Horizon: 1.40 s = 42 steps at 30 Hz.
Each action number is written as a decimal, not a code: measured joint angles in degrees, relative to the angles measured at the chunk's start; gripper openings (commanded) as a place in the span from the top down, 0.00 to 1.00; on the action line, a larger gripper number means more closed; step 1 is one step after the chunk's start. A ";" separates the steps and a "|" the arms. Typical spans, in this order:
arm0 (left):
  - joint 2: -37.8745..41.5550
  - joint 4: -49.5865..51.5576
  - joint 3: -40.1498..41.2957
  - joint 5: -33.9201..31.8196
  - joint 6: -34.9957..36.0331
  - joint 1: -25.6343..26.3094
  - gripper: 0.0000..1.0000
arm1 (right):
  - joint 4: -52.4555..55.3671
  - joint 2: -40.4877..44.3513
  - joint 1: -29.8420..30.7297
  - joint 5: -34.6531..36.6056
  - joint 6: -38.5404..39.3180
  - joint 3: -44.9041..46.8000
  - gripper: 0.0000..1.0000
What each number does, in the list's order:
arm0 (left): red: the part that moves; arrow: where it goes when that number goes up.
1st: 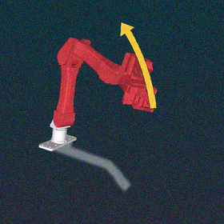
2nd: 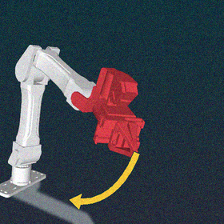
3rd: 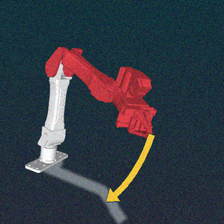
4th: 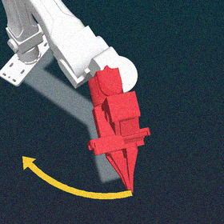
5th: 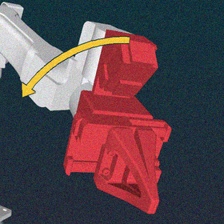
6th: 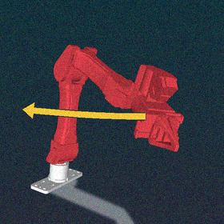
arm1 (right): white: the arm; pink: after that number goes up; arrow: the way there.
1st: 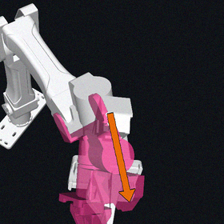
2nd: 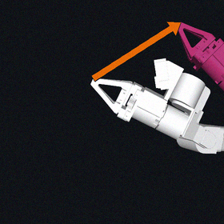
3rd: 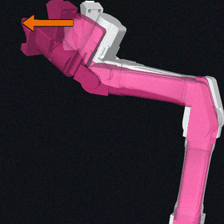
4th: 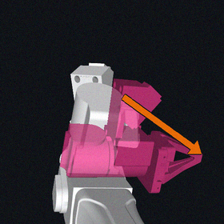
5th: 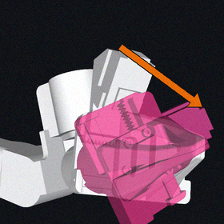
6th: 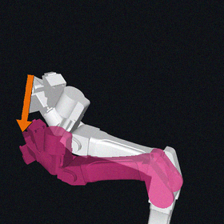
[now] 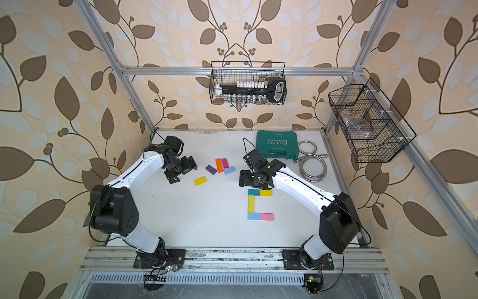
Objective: Assemble the letter c with building blocks
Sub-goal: Pick up the building block from the center of the board.
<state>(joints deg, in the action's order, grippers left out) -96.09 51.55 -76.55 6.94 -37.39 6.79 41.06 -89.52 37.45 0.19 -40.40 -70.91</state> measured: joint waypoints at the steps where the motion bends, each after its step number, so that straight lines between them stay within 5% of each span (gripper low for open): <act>1: -1.99 0.11 -0.85 -0.13 0.15 0.00 0.01 | -0.07 -0.57 0.13 -0.02 0.00 -0.07 0.16; 26: -20.96 1.46 -9.18 0.39 3.02 5.14 0.02 | -0.35 -0.85 0.68 -0.83 0.24 1.88 0.16; 35: -22.71 2.49 -10.01 -1.64 4.68 5.14 0.16 | -0.33 0.00 0.68 -0.76 0.24 2.86 0.16; 42: -22.71 2.43 -10.05 -1.36 5.90 5.14 0.43 | -0.35 0.96 0.68 -0.59 0.22 3.54 0.16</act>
<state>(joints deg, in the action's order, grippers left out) -118.80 53.98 -86.61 5.58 -31.48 11.92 40.71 -88.55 38.13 -0.40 -40.18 -67.37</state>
